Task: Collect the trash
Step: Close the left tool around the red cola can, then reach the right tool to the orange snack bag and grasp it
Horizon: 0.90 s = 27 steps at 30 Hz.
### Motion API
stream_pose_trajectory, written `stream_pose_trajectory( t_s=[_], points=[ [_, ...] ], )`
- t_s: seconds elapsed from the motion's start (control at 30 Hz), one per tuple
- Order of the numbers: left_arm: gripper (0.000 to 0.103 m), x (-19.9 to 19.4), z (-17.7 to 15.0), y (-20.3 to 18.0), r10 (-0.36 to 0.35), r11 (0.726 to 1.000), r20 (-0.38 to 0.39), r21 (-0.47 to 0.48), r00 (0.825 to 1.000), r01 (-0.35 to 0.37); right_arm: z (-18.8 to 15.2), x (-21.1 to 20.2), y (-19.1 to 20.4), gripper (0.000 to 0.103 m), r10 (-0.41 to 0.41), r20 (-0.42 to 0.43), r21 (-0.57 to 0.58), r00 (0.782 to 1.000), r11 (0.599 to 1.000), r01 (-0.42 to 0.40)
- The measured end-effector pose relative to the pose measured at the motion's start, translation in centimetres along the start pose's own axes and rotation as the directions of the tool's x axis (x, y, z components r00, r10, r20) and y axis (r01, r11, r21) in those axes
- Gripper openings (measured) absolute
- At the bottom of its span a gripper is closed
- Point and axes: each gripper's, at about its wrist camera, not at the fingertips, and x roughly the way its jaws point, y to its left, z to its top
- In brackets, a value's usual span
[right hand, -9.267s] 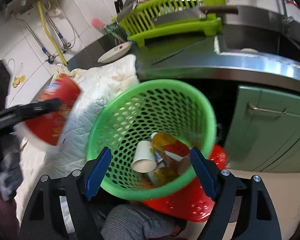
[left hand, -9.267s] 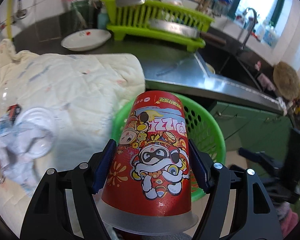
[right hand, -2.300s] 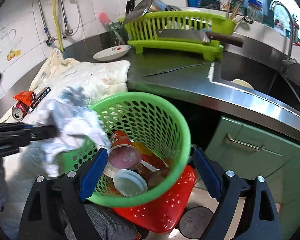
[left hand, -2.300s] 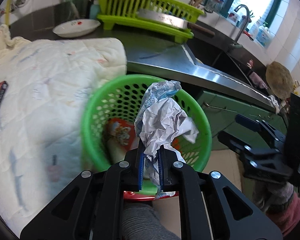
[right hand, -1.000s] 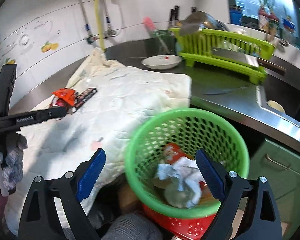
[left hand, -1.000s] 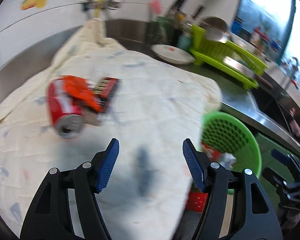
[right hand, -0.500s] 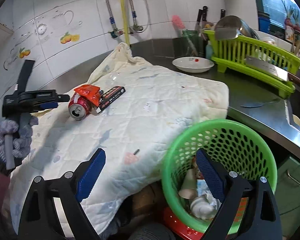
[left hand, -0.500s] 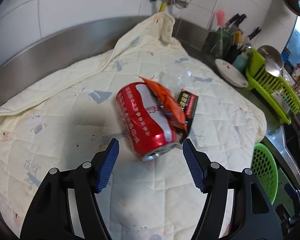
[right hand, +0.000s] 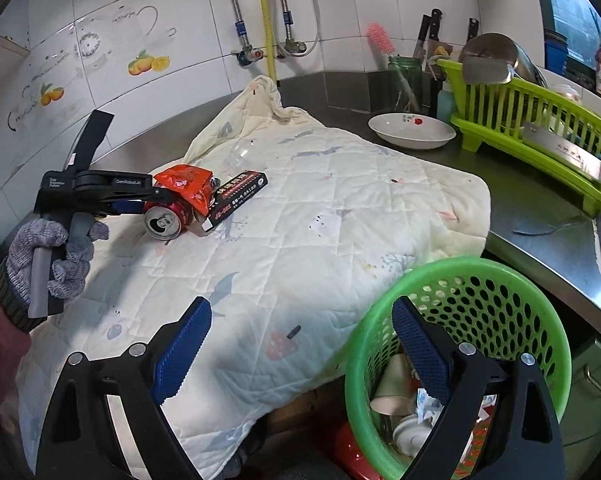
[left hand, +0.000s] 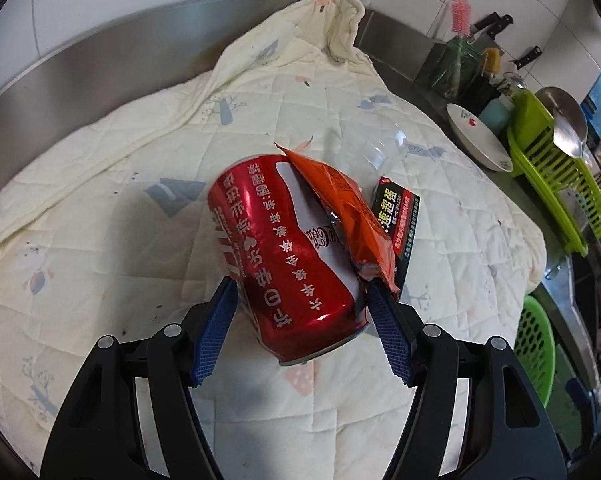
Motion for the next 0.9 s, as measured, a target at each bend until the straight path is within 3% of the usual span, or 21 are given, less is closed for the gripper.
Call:
stream_pose_trajectory(
  t_s=[0.17, 0.3, 0.57, 0.63, 0.67, 0.9],
  points=[
    [0.076, 0.8, 0.6, 0.2, -0.020, 1.000, -0.022, -0.018, 1.000, 0.020, 0.5, 0.7, 0.4, 0.089, 0.006, -0.005, -0.015, 1.000, 1.000, -0.006],
    [0.076, 1.2, 0.9, 0.4, -0.010, 1.000, -0.020, -0.012, 1.000, 0.010, 0.9, 1.2, 0.8, 0.089, 0.012, -0.009, -0.023, 1.000, 1.000, -0.013],
    [0.076, 2.3, 2.0, 1.0, -0.057, 0.996, -0.033, -0.064, 0.998, 0.055, 1.1, 2.2, 1.5, 0.089, 0.020, -0.028, -0.045, 0.999, 0.999, -0.022],
    [0.074, 2.5, 2.2, 1.1, -0.060, 0.996, -0.033, -0.074, 0.998, 0.057, 1.3, 2.5, 1.7, 0.089, 0.023, -0.033, -0.052, 0.999, 0.998, -0.024],
    [0.067, 2.7, 2.3, 1.2, -0.055, 0.996, -0.034, -0.074, 0.998, 0.052, 1.3, 2.7, 1.8, 0.089, 0.024, -0.036, -0.055, 0.999, 0.998, -0.026],
    [0.064, 1.6, 1.5, 2.4, -0.079, 0.995, -0.016, -0.070, 0.997, 0.078, 2.1, 4.0, 2.5, 0.089, 0.058, -0.054, -0.057, 0.997, 0.997, -0.061]
  ],
)
